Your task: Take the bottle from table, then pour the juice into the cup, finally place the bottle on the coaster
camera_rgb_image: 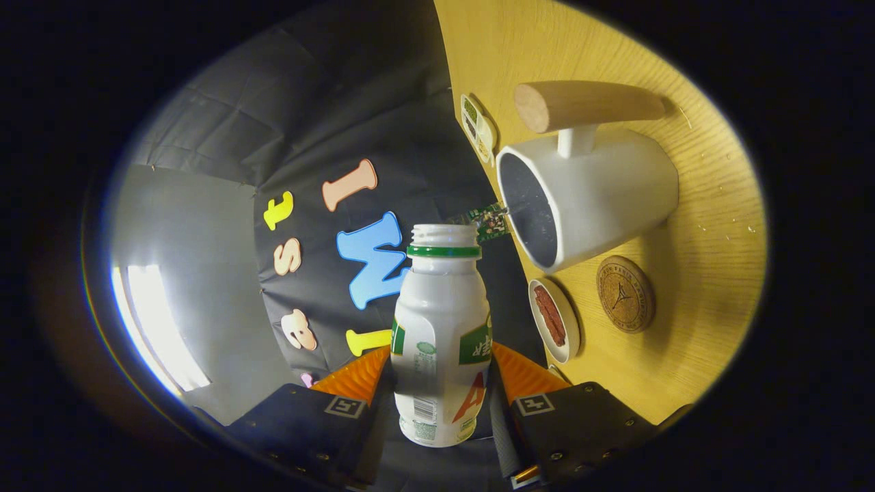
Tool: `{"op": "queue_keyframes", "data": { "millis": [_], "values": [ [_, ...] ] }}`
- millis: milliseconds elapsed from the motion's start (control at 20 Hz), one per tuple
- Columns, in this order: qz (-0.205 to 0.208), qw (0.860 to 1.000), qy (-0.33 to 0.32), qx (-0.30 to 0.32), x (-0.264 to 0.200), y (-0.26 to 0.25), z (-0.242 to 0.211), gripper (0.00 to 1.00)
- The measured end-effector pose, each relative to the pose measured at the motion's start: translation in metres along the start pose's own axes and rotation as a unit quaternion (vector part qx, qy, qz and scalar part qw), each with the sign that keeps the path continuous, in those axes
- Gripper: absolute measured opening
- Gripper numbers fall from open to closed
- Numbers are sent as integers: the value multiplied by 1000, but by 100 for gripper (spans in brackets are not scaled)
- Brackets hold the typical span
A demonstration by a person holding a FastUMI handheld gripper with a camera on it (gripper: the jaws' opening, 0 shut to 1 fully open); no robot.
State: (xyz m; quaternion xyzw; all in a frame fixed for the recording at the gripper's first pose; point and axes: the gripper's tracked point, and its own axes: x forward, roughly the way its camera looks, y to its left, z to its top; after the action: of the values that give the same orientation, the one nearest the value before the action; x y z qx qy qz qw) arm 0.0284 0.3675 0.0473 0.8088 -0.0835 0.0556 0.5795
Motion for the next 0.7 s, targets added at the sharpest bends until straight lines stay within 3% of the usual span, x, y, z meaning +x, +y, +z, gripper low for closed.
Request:
{"op": "queue_keyframes", "data": {
  "millis": [700],
  "values": [
    [-14,1000,-6,9,2,-5,4,65]
  ]
}}
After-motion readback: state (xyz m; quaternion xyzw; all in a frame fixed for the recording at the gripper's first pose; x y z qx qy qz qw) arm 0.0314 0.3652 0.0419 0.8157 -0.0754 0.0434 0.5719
